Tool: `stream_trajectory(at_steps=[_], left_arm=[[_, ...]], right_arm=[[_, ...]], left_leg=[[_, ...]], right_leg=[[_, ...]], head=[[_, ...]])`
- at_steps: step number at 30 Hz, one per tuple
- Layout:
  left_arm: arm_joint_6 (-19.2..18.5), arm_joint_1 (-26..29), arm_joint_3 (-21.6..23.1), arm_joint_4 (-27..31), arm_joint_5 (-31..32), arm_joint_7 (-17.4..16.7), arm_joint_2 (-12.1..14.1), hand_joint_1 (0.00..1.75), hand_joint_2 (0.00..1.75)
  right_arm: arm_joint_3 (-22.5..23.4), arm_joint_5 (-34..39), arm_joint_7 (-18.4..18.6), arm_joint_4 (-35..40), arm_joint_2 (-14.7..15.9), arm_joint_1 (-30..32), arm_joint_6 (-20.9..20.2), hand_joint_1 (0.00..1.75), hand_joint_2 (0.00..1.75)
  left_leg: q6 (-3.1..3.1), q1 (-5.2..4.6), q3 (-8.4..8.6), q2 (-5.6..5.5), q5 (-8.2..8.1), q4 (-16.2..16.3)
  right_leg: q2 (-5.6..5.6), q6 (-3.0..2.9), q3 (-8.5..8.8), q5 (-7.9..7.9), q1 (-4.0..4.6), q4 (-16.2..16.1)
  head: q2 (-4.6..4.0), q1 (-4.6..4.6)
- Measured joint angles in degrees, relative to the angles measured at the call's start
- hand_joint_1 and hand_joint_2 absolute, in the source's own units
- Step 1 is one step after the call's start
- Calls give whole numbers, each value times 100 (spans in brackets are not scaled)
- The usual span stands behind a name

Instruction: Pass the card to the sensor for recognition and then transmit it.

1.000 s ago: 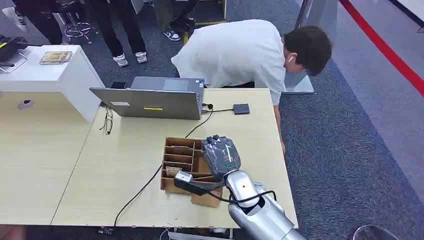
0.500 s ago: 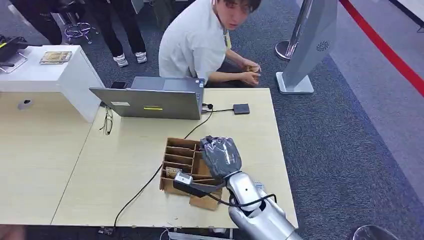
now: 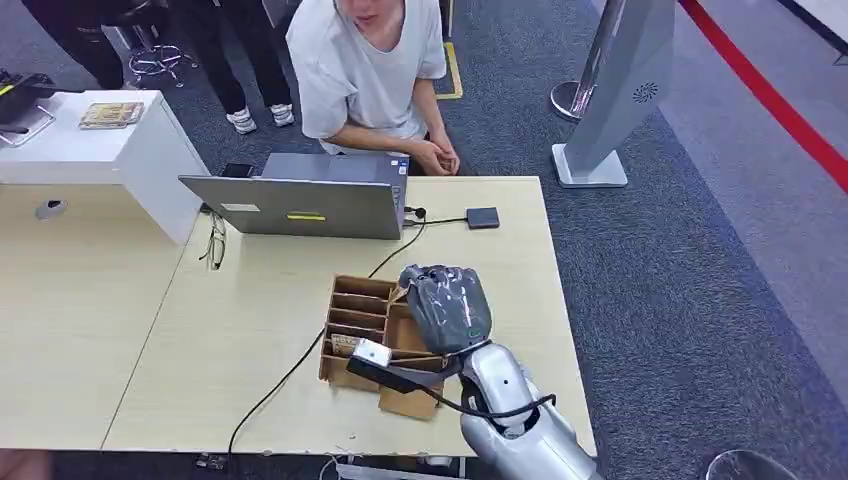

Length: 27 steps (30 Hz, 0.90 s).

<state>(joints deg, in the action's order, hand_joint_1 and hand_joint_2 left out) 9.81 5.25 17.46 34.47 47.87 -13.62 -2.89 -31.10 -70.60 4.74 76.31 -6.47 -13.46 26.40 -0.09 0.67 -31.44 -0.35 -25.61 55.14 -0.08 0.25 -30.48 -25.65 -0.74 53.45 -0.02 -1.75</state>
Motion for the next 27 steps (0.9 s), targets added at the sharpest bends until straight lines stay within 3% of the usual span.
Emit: stream_trajectory(at_steps=[8, 15, 27], left_arm=[[39, 179, -101, 136, -20, -2, 2, 0, 0], [37, 242, -181, 195, 2, 18, 2, 0, 0], [-13, 202, -195, 203, 66, 70, 0, 0, 0]], right_arm=[[127, 822, -608, 1200, 55, 367, 310, 175, 175], [127, 2114, -1281, 2015, 105, 614, 273, 175, 175], [155, 2179, -1296, 2262, 131, 599, 194, 175, 175]], left_leg=[[-1, 0, -3, 0, -3, 0], [-1, 0, -3, 0, -3, 0], [-1, 0, -3, 0, -3, 0]], right_leg=[[0, 0, -4, 0, 0, -1], [0, 0, -4, 0, 0, -1], [0, 0, -3, 0, 0, -1]], head=[[0, 0], [0, 0], [0, 2]])
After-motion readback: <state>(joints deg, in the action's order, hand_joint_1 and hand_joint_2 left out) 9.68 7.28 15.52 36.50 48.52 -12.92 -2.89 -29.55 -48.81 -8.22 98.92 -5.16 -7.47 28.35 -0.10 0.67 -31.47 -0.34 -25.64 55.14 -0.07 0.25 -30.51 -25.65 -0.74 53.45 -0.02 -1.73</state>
